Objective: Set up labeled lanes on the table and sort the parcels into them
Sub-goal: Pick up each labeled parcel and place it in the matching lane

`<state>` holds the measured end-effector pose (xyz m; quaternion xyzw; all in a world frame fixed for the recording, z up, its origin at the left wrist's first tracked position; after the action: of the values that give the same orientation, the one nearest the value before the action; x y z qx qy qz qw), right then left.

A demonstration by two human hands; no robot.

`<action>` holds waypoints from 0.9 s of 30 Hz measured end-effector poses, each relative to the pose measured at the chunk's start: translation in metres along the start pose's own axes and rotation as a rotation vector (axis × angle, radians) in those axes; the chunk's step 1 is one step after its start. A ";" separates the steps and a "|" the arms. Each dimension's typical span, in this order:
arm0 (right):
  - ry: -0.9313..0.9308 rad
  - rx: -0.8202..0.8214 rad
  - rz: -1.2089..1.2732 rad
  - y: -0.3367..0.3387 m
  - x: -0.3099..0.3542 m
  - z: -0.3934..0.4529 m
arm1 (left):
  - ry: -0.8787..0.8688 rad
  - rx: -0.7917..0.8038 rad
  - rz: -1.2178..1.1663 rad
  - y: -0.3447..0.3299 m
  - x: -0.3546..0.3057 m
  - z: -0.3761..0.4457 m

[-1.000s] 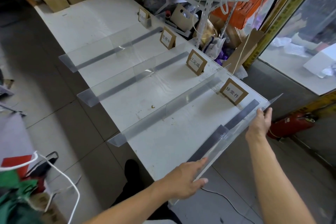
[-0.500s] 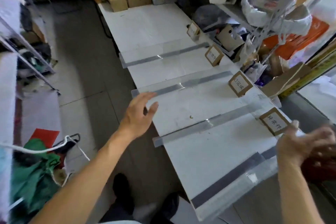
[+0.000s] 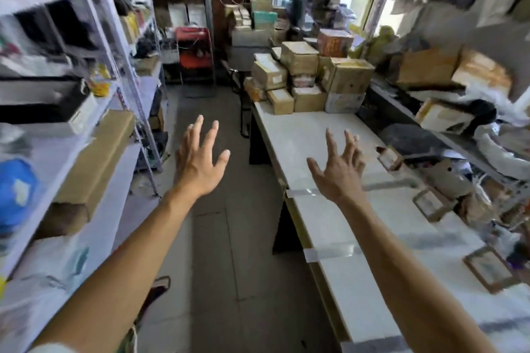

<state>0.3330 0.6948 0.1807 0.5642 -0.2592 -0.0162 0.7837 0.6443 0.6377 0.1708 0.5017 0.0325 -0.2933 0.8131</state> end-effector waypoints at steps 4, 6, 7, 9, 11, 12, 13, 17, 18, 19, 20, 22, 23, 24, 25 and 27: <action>0.065 0.025 0.002 -0.029 0.065 0.022 | 0.041 -0.096 0.023 0.023 0.034 0.023; 0.073 0.035 -0.003 -0.046 0.084 0.033 | 0.049 -0.103 0.050 0.025 0.048 0.036; 0.076 0.044 -0.010 -0.056 0.091 0.040 | 0.064 -0.100 0.053 0.023 0.055 0.043; 0.079 0.057 -0.030 -0.074 0.099 0.054 | 0.095 -0.086 0.059 0.015 0.066 0.057; 0.076 0.069 -0.037 -0.089 0.105 0.074 | 0.100 -0.071 0.063 0.004 0.074 0.074; 0.069 0.071 -0.043 -0.096 0.108 0.086 | 0.100 -0.061 0.066 -0.004 0.078 0.085; 0.064 0.075 -0.049 -0.103 0.111 0.100 | 0.098 -0.050 0.061 -0.012 0.084 0.097; 0.050 0.083 -0.065 -0.134 0.123 0.167 | 0.072 -0.028 0.088 -0.051 0.105 0.159; 0.048 0.079 -0.068 -0.138 0.124 0.179 | 0.066 -0.019 0.100 -0.057 0.107 0.170; 0.047 0.074 -0.072 -0.144 0.125 0.198 | 0.061 -0.012 0.112 -0.066 0.111 0.188; 0.043 0.076 -0.079 -0.151 0.127 0.220 | 0.061 -0.004 0.130 -0.076 0.114 0.206; 0.033 0.092 -0.065 -0.162 0.136 0.261 | 0.059 0.015 0.162 -0.090 0.122 0.243; 0.035 0.088 -0.054 -0.165 0.142 0.281 | 0.053 0.017 0.179 -0.095 0.127 0.263; 0.044 0.076 -0.052 -0.168 0.148 0.301 | 0.047 0.013 0.195 -0.099 0.132 0.284; 0.051 0.065 -0.051 -0.170 0.154 0.321 | 0.051 0.003 0.204 -0.102 0.137 0.304; 0.051 0.064 -0.042 -0.175 0.162 0.356 | 0.063 -0.014 0.198 -0.113 0.147 0.339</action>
<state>0.3690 0.2679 0.1687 0.5944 -0.2276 -0.0097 0.7712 0.6262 0.2524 0.1974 0.5055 0.0103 -0.1954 0.8403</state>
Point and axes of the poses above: each hand's wrist, its own z-axis towards the middle knuckle, its own y-axis out of the back of the hand, x = y × z, the point moved 5 cm from there along z, towards the middle knuckle, and after that the axes turned 10 degrees about -y, right-handed, at the moved point
